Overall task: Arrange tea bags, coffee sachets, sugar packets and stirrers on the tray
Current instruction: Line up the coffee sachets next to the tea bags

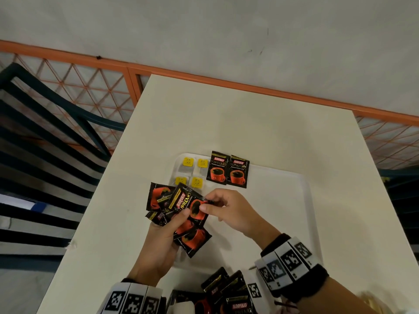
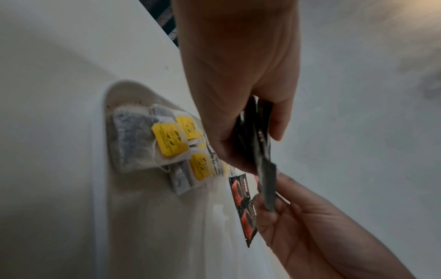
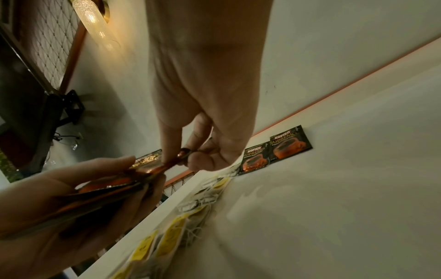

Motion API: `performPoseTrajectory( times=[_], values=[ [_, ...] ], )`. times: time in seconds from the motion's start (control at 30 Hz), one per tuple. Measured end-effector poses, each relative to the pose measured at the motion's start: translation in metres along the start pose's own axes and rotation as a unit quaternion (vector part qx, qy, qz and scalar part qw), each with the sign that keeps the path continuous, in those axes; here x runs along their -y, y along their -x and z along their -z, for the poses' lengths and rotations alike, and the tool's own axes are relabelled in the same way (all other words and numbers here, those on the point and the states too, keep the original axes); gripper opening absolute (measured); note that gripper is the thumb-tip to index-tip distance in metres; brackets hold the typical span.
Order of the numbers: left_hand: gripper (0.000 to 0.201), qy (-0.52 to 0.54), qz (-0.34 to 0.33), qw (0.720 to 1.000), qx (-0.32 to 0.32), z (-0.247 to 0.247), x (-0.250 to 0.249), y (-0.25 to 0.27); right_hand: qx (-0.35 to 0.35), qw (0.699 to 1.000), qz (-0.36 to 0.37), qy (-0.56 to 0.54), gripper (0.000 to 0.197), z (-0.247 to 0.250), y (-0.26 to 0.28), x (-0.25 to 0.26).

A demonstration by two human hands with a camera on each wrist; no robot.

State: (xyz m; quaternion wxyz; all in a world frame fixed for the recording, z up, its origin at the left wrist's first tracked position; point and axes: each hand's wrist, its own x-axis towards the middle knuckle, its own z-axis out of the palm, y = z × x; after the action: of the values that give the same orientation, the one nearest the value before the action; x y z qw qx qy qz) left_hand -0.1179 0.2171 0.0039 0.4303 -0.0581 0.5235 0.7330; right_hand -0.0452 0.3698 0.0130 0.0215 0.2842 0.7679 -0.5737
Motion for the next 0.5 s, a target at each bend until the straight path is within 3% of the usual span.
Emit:
performPoseTrajectory(
  times=[0.13,0.27,0.5],
  values=[
    [0.033,-0.022,0.000,1.000,-0.017,0.006,0.003,0.000,-0.004,1.000,-0.002,0.016,0.014,0.004,0.002,-0.006],
    [0.037,-0.050,-0.005,0.998,-0.036,0.009,0.006,-0.003,0.055,0.996,-0.010,0.067,0.014,0.012,0.002,-0.003],
    [0.032,-0.088,0.011,0.996,-0.013,0.013,0.005,-0.007,0.083,0.990,0.030,0.110,0.015,0.022,-0.010,0.006]
  ],
)
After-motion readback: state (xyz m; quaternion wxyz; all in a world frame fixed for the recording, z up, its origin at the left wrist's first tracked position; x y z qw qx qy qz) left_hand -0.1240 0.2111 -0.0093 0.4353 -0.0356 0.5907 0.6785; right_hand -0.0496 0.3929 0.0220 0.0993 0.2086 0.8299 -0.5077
